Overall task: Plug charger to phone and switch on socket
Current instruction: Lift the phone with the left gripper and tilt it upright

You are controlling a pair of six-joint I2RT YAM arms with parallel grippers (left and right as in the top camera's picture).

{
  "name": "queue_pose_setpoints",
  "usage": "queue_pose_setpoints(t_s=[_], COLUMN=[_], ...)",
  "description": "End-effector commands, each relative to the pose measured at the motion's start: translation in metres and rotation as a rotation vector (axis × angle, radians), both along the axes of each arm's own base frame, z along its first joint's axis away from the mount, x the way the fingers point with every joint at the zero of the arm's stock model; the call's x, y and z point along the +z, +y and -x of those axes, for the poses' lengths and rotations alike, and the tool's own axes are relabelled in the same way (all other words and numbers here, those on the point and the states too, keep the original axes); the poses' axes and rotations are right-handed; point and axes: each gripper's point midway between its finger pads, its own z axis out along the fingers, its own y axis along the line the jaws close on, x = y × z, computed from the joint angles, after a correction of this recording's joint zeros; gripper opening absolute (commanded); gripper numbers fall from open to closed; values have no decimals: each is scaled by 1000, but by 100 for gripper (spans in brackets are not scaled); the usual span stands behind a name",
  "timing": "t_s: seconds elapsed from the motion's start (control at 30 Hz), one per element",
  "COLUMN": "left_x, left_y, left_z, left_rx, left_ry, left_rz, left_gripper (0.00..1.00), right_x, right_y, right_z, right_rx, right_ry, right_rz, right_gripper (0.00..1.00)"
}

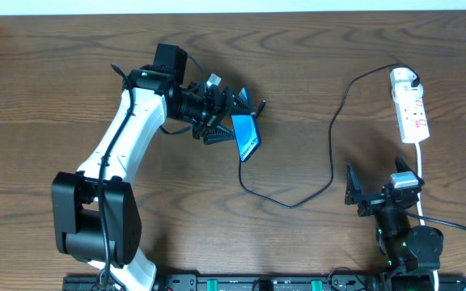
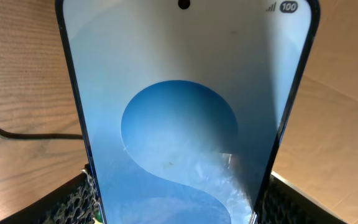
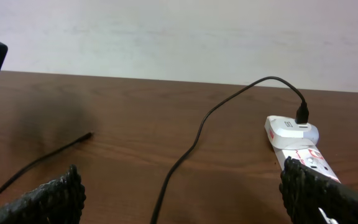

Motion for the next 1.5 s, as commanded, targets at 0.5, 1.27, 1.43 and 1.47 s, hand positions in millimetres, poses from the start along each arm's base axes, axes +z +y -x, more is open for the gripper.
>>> queue_pose_setpoints(t_s=[0.5, 1.27, 1.43, 1.47], left_x=[20, 34, 34, 34], left_y=[-4, -11, -11, -11], left_z=[1, -13, -13, -13], left_rx=[168, 315, 315, 315], left_ry=[277, 519, 519, 519], left_rz=[40, 106, 106, 106], left_gripper=[60, 54, 54, 54], right_x=[0, 0, 0, 0], right_y=[-1, -1, -1, -1], right_z=[0, 0, 0, 0], right_rx=[-5, -5, -5, -5], right_ry=[-3, -3, -3, -3], right_rz=[8, 8, 8, 8], right_gripper=[99, 99, 99, 99])
